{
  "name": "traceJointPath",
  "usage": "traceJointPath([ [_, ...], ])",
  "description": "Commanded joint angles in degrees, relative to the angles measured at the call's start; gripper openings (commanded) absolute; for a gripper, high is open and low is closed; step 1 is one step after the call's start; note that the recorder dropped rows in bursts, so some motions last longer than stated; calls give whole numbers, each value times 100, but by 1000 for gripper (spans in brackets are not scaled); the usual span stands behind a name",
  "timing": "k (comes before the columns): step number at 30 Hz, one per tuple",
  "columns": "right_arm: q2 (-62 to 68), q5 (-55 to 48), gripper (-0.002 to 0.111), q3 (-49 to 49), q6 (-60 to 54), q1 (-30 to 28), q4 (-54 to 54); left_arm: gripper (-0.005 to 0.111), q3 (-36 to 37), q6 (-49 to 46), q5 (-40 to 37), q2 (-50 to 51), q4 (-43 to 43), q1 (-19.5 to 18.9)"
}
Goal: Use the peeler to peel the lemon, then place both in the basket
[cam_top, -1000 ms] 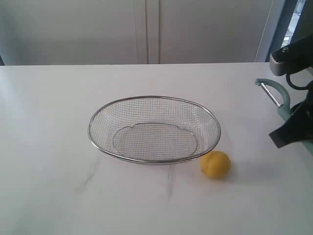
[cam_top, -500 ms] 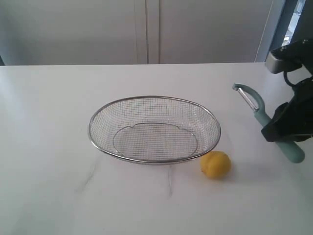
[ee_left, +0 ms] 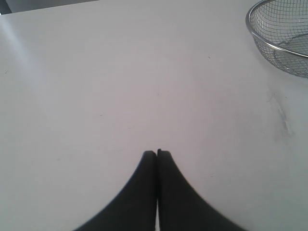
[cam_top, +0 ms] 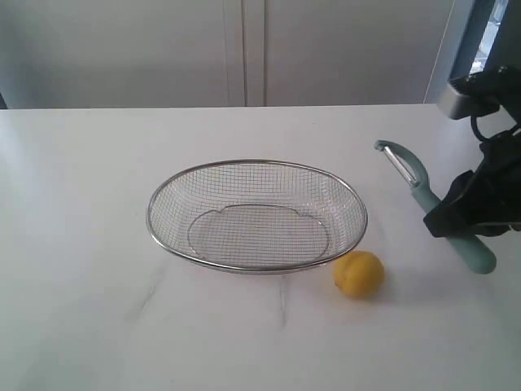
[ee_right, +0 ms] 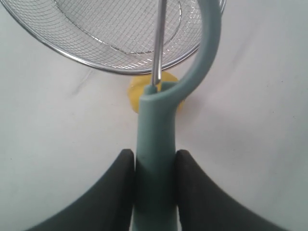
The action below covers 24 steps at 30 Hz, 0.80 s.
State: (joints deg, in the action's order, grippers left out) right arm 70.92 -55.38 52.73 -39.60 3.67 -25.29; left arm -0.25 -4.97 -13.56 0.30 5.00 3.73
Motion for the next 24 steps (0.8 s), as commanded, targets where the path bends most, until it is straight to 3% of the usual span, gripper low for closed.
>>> traceJointPath([
  [1,-218,-75,0,-8,-10,-35,-54,0,25,-3,-1,-30,30,27],
  [24,-792,-101,0,-8,131,-35,-314,0,25,-2,219,-30,30,27],
])
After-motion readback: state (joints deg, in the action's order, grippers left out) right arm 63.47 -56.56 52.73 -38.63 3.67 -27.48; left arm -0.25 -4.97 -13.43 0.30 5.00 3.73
